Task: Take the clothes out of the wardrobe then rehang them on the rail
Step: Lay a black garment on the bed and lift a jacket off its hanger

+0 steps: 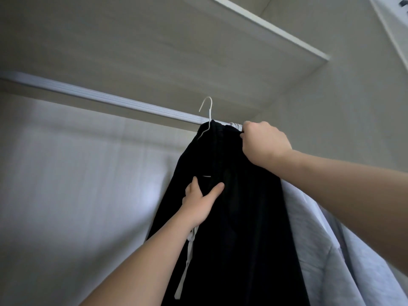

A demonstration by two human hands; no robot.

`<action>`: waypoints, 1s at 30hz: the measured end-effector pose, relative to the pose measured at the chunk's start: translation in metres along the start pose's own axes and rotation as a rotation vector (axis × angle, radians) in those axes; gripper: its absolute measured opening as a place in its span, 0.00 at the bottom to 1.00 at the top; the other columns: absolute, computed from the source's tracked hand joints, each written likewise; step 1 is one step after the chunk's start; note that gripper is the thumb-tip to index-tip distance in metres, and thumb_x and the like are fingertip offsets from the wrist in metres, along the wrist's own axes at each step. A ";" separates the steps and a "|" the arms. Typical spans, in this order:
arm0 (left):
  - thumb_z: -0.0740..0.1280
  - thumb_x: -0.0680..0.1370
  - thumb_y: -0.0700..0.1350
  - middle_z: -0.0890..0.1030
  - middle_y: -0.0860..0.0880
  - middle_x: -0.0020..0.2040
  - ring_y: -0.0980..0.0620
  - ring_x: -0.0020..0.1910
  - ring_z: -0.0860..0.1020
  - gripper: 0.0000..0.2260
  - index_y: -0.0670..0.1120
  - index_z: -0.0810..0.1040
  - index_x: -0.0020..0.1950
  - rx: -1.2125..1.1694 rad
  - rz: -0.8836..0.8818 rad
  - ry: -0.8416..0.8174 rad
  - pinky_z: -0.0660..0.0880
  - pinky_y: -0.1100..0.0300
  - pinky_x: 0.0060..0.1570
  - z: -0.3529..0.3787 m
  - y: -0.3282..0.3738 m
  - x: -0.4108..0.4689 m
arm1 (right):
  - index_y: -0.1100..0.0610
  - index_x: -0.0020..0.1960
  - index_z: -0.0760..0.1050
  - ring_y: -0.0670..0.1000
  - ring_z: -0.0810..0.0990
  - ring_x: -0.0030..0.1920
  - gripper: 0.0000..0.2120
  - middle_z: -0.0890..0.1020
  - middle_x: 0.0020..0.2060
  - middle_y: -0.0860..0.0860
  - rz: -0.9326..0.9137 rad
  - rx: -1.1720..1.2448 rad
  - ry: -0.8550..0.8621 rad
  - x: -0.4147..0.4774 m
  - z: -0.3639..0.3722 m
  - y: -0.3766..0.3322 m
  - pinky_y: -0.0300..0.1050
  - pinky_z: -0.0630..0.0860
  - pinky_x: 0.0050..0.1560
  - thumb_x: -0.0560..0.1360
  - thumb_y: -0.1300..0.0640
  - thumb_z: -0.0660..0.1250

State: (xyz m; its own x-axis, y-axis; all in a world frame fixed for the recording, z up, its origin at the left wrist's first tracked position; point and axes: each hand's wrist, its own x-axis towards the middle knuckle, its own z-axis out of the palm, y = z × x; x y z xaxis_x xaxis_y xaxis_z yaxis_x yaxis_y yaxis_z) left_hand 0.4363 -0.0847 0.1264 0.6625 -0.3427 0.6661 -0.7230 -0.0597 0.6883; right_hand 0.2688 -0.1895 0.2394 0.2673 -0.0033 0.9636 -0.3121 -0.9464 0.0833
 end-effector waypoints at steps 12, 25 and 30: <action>0.49 0.79 0.66 0.64 0.51 0.75 0.48 0.73 0.60 0.29 0.55 0.60 0.78 0.272 0.332 0.404 0.59 0.50 0.69 -0.001 0.035 -0.030 | 0.53 0.54 0.74 0.64 0.77 0.47 0.11 0.80 0.46 0.59 0.019 0.130 0.030 -0.067 -0.047 0.057 0.54 0.75 0.45 0.81 0.50 0.56; 0.47 0.81 0.58 0.76 0.46 0.67 0.43 0.70 0.68 0.26 0.46 0.71 0.71 0.277 0.608 0.434 0.63 0.42 0.69 0.091 0.152 -0.110 | 0.51 0.54 0.75 0.61 0.79 0.41 0.11 0.79 0.35 0.51 -0.046 0.024 0.059 -0.176 -0.185 0.164 0.53 0.76 0.41 0.80 0.48 0.57; 0.55 0.83 0.51 0.79 0.44 0.58 0.42 0.58 0.75 0.17 0.43 0.74 0.64 0.194 0.695 0.402 0.70 0.45 0.58 0.161 0.216 -0.161 | 0.50 0.52 0.75 0.61 0.79 0.38 0.11 0.79 0.34 0.52 -0.016 -0.112 0.075 -0.229 -0.277 0.230 0.54 0.77 0.38 0.79 0.48 0.57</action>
State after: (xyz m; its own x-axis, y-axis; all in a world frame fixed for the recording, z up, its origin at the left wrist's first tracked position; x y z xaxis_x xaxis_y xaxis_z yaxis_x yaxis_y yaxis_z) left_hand 0.1417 -0.1936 0.1219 0.0447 -0.0014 0.9990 -0.9904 -0.1311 0.0441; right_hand -0.1167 -0.3167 0.1086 0.2055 0.0395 0.9779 -0.4098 -0.9039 0.1226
